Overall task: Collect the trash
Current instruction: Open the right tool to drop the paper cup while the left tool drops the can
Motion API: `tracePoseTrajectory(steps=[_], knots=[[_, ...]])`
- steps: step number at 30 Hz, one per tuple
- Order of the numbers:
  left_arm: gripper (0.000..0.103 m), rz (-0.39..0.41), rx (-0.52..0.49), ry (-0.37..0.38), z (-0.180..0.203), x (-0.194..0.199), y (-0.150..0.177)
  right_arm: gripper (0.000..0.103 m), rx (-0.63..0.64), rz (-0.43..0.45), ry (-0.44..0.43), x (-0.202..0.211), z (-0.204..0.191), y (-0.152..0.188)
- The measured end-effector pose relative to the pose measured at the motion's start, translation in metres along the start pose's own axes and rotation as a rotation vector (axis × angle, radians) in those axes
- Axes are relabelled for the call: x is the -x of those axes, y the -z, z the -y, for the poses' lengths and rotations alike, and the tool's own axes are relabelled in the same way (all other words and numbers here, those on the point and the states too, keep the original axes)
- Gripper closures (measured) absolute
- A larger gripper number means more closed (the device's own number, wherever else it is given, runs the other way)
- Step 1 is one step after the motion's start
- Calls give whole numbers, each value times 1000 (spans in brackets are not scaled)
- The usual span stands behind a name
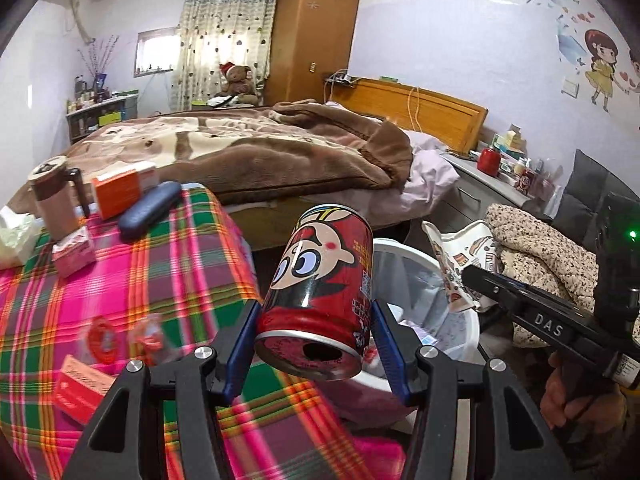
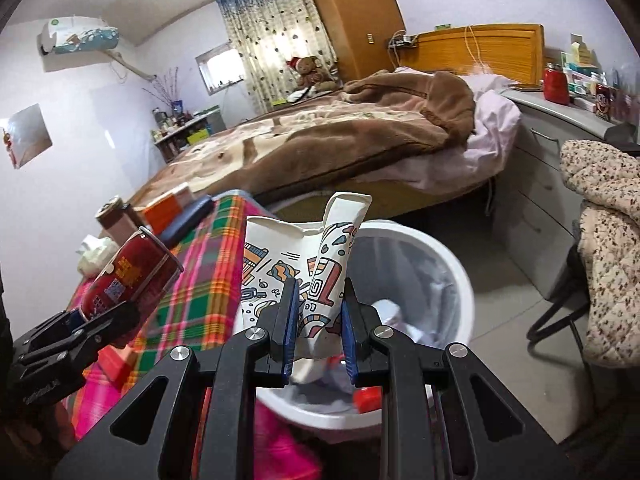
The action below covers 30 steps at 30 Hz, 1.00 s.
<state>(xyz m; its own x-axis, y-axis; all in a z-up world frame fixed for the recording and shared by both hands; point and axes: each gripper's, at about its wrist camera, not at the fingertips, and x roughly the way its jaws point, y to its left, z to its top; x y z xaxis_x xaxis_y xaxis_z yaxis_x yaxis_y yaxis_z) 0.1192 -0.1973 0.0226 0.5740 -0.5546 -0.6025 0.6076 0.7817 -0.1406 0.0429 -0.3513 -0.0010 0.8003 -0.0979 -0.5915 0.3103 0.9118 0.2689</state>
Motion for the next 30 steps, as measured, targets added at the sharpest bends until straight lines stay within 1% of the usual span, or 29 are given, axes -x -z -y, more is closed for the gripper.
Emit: tracePoseTrajectory(steps=[4, 7, 10, 16, 22, 23, 24, 25, 26, 27, 28, 30], knots=[[47, -12, -18, 7, 19, -15, 1, 83, 16, -13, 29, -3, 12, 0], [47, -23, -53, -14, 33, -26, 5, 83, 22, -33, 42, -7, 19, 1], [47, -45, -57, 2, 42, -36, 7, 83, 22, -62, 55, -14, 28, 2], [47, -73, -65, 11, 50, -52, 9, 83, 34, -108, 84, -24, 37, 4], [47, -72, -47, 26, 50, -59, 8, 82, 28, -136, 94, -30, 45, 2], [46, -68, -48, 25, 51, -59, 7, 82, 26, -136, 100, -31, 46, 2], [42, -66, -46, 28, 51, -58, 6, 81, 23, -137, 102, -31, 46, 3], [40, -64, -42, 32, 50, -57, 6, 76, 15, -138, 96, -30, 47, 3], [37, -58, -36, 34, 48, -56, 6, 66, 8, -136, 90, -29, 48, 4], [37, -53, -32, 33, 47, -54, 6, 60, 3, -134, 85, -29, 49, 4], [37, -48, -32, 31, 46, -53, 5, 50, 0, -131, 80, -27, 49, 5], [36, -48, -28, 27, 45, -50, 5, 49, 3, -126, 79, -25, 48, 5]])
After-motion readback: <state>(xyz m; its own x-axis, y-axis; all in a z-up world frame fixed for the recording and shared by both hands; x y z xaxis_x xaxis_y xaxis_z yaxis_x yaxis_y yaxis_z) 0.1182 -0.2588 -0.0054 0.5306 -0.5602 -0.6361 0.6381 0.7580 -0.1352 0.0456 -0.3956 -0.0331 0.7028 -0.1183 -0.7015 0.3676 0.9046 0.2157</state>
